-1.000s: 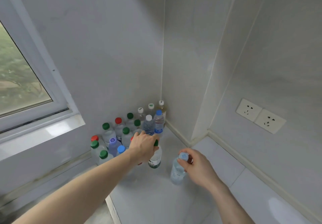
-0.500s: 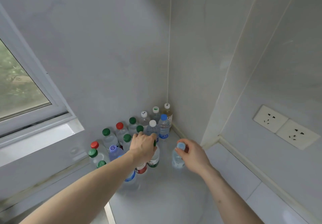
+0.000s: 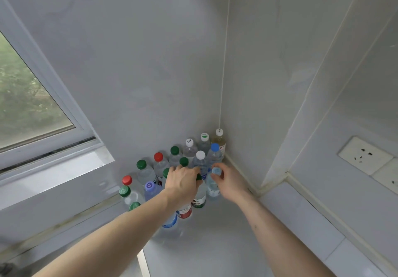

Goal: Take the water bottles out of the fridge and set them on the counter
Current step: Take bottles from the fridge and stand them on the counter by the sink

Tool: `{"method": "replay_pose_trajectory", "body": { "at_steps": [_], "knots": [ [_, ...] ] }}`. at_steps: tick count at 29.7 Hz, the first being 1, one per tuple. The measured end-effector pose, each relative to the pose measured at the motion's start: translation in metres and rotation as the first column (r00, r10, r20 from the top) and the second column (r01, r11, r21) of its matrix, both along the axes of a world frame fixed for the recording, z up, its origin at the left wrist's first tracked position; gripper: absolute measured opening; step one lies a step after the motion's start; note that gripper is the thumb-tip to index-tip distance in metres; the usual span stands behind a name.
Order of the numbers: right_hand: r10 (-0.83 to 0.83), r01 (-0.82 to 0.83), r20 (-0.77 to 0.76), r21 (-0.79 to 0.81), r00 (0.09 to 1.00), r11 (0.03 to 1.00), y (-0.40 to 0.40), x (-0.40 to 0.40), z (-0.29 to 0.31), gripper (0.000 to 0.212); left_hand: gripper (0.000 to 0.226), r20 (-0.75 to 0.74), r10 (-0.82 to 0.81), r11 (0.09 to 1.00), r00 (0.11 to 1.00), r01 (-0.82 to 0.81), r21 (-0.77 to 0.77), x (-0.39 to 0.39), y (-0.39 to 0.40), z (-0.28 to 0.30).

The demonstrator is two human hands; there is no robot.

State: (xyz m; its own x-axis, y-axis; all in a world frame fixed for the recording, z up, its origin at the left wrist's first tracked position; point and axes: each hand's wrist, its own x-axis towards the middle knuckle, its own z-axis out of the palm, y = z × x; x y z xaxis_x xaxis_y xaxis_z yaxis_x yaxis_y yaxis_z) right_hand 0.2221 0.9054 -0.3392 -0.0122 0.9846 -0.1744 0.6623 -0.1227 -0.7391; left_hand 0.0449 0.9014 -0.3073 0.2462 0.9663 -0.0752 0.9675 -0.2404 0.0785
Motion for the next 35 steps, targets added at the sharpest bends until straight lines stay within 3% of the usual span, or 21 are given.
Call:
{"method": "replay_pose_trajectory", "body": {
  "at_steps": [4,13,18,26,35],
  "knots": [
    [0.009,-0.009,0.005,-0.006,1.000,1.000,0.007,-0.012,-0.007,0.029,0.029,0.025,-0.056,0.997,0.998,0.055,0.048,-0.006,-0.003,-0.001],
    [-0.037,0.037,-0.007,-0.014,0.999,0.999,0.002,-0.017,-0.005,0.049,0.056,0.049,-0.096,0.995,0.994,0.097,-0.017,-0.020,-0.024,0.003],
    [-0.036,0.035,-0.063,-0.019,0.997,0.999,-0.025,-0.006,0.002,0.063,0.050,0.210,-0.079,0.997,0.975,0.072,0.042,-0.036,-0.046,0.025],
    [-0.110,0.111,-0.258,-0.013,0.960,0.994,-0.123,0.009,0.017,0.057,0.045,0.297,-0.087,0.996,0.951,0.083,0.026,-0.058,-0.106,0.057],
    [-0.068,0.060,-0.179,-0.048,0.981,0.997,-0.244,0.028,0.054,0.048,0.035,0.502,-0.133,0.986,0.855,0.167,-0.023,-0.057,-0.189,0.058]
  ]
}}
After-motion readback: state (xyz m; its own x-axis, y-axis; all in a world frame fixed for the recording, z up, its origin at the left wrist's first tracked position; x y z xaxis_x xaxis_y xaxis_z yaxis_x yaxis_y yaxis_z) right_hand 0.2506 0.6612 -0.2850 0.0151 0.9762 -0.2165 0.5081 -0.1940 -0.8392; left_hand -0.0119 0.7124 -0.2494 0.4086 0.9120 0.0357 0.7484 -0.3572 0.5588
